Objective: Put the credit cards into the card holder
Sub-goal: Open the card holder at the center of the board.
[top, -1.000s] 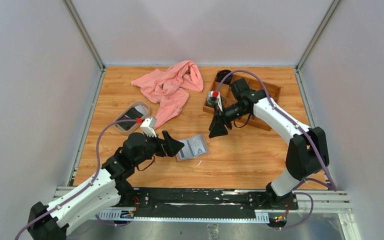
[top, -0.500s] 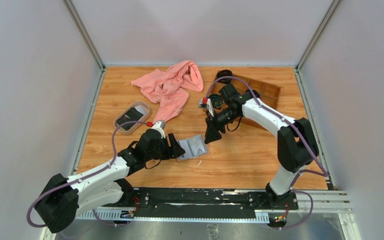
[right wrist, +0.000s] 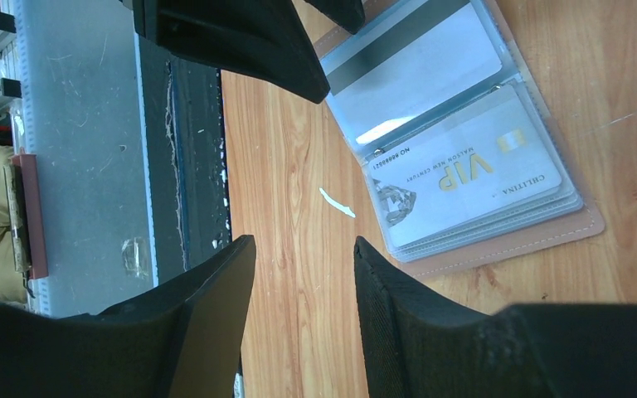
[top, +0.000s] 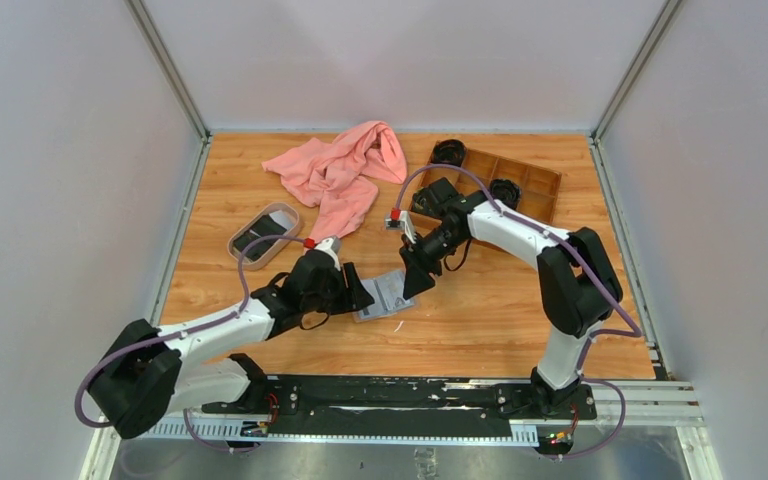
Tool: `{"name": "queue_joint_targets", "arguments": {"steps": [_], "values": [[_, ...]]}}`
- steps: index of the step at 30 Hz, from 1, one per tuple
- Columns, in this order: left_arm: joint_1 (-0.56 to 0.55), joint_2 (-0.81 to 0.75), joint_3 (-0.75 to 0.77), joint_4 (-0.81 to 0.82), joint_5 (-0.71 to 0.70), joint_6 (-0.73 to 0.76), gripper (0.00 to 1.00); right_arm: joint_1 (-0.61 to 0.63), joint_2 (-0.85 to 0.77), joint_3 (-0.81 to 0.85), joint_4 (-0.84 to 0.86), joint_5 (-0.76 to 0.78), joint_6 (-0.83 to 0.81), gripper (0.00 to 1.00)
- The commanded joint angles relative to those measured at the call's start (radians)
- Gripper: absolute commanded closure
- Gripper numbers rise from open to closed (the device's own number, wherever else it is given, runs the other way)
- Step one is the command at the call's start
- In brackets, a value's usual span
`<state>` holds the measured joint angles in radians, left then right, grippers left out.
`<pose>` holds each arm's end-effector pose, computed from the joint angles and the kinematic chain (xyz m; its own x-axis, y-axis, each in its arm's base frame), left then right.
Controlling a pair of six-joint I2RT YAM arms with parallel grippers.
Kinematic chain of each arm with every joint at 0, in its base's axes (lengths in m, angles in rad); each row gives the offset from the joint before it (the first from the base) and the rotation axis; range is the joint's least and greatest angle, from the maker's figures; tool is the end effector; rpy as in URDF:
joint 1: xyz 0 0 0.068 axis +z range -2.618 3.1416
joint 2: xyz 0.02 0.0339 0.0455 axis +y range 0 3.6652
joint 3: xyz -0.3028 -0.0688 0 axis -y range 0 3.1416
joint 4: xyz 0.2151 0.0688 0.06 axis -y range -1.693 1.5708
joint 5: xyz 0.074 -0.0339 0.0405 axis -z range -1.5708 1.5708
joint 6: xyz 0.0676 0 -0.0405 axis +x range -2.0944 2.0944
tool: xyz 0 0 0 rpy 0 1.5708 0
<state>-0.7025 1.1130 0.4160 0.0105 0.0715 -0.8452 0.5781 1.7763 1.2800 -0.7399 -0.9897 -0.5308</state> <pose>0.1488 -0.1323 0.2034 -0.8347 -0.2710 -0.4794 0.0937 0.7879 -0.6087 0.2505 0.2309 0.2553 -0.4140 -0.6019 -0.6829 -0.8574 0.0059 0.5146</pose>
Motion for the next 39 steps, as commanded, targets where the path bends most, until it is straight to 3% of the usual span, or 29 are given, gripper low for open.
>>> {"name": "queue_joint_targets", "arguments": {"steps": [1,6,20,39], "values": [[0.006,0.052,0.044,0.04,0.016,0.017,0.46,0.016,0.03,0.016,-0.006,0.007,0.021,0.49],[0.006,0.103,0.059,0.048,0.019,0.024,0.49,0.017,0.035,0.021,-0.007,0.008,0.025,0.49],[0.01,0.059,0.05,-0.027,-0.043,-0.001,0.38,0.018,0.04,0.024,-0.007,0.017,0.034,0.49],[0.026,0.169,0.12,-0.095,-0.001,-0.003,0.36,0.018,0.041,0.028,-0.007,0.014,0.035,0.49]]}}
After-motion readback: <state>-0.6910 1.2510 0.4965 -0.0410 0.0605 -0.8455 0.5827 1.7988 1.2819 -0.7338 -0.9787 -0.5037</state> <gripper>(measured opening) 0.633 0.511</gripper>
